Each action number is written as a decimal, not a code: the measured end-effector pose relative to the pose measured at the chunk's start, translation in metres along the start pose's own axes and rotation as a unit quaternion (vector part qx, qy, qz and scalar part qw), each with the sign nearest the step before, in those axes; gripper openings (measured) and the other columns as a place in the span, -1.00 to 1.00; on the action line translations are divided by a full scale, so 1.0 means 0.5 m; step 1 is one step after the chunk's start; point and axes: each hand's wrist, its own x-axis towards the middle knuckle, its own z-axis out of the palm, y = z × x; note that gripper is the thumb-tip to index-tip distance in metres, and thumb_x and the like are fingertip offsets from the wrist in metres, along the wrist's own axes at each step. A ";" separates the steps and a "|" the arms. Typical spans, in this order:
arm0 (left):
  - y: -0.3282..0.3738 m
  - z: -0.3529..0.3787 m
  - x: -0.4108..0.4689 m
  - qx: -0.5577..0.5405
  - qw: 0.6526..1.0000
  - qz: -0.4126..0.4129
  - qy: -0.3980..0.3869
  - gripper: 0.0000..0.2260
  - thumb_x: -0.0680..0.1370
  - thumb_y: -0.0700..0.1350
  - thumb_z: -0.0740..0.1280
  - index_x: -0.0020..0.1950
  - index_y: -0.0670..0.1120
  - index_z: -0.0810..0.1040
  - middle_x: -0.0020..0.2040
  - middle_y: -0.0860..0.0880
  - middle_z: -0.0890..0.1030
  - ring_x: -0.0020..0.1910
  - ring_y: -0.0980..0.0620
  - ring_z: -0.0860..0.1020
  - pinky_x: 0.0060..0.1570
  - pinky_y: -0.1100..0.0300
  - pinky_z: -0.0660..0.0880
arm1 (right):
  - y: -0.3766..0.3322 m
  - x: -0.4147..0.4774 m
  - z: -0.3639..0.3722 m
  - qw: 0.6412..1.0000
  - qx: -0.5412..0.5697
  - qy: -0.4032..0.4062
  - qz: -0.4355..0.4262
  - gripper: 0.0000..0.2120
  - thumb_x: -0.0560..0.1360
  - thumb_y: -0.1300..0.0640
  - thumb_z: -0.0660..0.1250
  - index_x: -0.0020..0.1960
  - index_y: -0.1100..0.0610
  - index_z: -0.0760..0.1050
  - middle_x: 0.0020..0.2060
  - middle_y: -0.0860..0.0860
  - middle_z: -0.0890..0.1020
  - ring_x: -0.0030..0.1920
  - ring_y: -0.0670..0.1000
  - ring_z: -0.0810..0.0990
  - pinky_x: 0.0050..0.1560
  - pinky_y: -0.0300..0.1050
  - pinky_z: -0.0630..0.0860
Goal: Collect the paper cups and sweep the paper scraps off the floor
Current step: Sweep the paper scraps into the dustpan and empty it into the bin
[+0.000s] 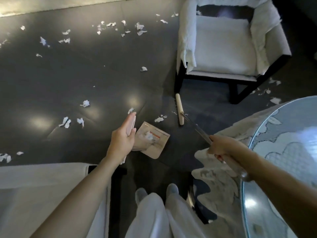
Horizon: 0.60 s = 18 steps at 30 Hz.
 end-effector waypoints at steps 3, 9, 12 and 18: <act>-0.003 0.009 0.077 0.077 0.995 0.053 -0.040 -0.50 0.59 -0.22 0.26 0.50 0.07 0.26 0.33 -0.02 0.51 0.21 0.01 0.53 0.12 0.41 0.34 | 0.021 0.026 -0.035 0.999 -0.035 -0.005 0.039 -0.68 0.56 0.19 0.25 0.29 0.25 0.45 -0.14 0.04 0.58 -0.22 -0.03 0.51 -0.31 -0.28 0.41; -0.041 -0.022 0.213 0.096 0.988 0.068 -0.099 -0.51 0.59 -0.23 0.27 0.49 0.04 0.30 0.33 -0.09 0.51 0.23 -0.11 0.53 0.15 0.31 0.34 | 0.043 0.103 -0.080 0.991 -0.033 -0.016 0.127 -0.60 0.59 0.08 0.22 0.35 0.27 0.41 0.21 0.15 0.56 0.22 0.09 0.52 0.20 -0.15 0.40; -0.065 -0.051 0.258 0.104 0.985 0.094 -0.103 -0.51 0.53 -0.31 0.34 0.44 -0.06 0.39 0.19 -0.11 0.61 0.07 0.01 0.58 0.03 0.56 0.25 | 0.003 0.152 -0.092 0.992 -0.023 -0.053 0.109 -0.71 0.63 0.06 0.16 -0.14 0.14 0.55 -0.27 -0.02 0.69 -0.12 0.00 0.56 0.14 -0.20 0.39; -0.123 -0.107 0.316 0.056 0.992 0.063 -0.098 -0.50 0.54 -0.31 0.32 0.44 -0.01 0.39 0.27 0.08 0.49 0.15 0.30 0.41 0.10 0.67 0.20 | -0.124 0.209 -0.121 0.995 0.035 -0.051 0.080 -0.72 0.58 0.03 0.23 0.16 0.21 0.49 -0.44 -0.03 0.54 -0.35 -0.03 0.52 -0.26 -0.21 0.43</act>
